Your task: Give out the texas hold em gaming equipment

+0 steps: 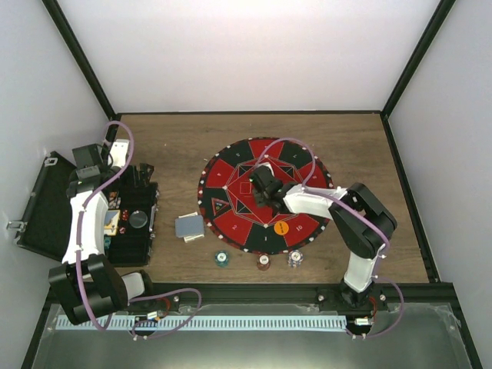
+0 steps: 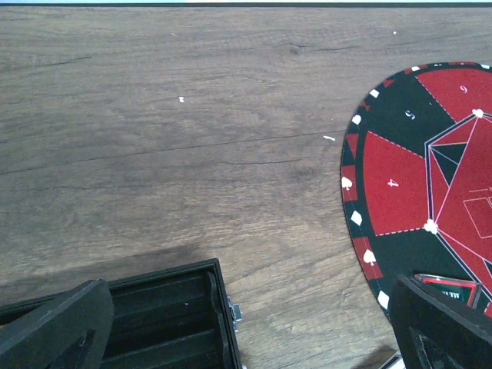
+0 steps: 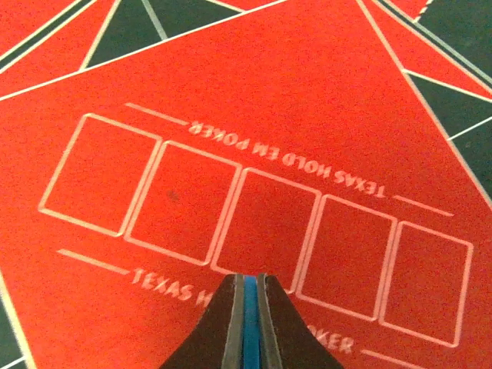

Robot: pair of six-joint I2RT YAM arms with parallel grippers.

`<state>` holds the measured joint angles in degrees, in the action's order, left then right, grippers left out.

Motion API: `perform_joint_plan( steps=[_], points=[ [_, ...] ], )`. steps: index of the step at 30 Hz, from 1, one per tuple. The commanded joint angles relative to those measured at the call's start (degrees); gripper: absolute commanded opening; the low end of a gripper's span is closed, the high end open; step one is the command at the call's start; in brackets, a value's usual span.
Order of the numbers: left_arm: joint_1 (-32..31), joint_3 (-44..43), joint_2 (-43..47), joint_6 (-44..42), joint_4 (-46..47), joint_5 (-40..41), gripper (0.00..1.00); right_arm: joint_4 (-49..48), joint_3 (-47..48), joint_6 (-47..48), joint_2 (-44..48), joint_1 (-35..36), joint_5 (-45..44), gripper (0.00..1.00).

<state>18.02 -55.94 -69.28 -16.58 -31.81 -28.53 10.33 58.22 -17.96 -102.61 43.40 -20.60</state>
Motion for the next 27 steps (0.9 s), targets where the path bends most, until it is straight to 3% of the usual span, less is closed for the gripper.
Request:
perform_joint_plan(
  steps=[1,7,14,20,27],
  points=[
    [0.3,-1.6,-0.4,0.0,0.9,-0.1,1.0,3.2,3.2,3.2,-1.8,-4.0,-2.1,0.01],
    [0.4,-1.9,-1.1,0.1,1.4,-0.4,1.0,1.5,12.3,7.2,-5.8,-10.6,-0.6,0.01],
    [0.4,-2.3,-3.2,0.3,2.1,-1.2,1.0,2.3,30.3,9.2,-18.6,-14.5,0.1,0.01],
    [0.4,-3.1,-5.4,0.4,2.5,-1.8,1.0,5.1,45.5,14.1,-32.5,-14.5,-8.2,0.01],
    [0.5,-3.5,-6.2,0.5,2.7,-2.6,1.0,4.7,52.9,19.6,-42.2,-12.6,-18.7,0.01]
  ],
)
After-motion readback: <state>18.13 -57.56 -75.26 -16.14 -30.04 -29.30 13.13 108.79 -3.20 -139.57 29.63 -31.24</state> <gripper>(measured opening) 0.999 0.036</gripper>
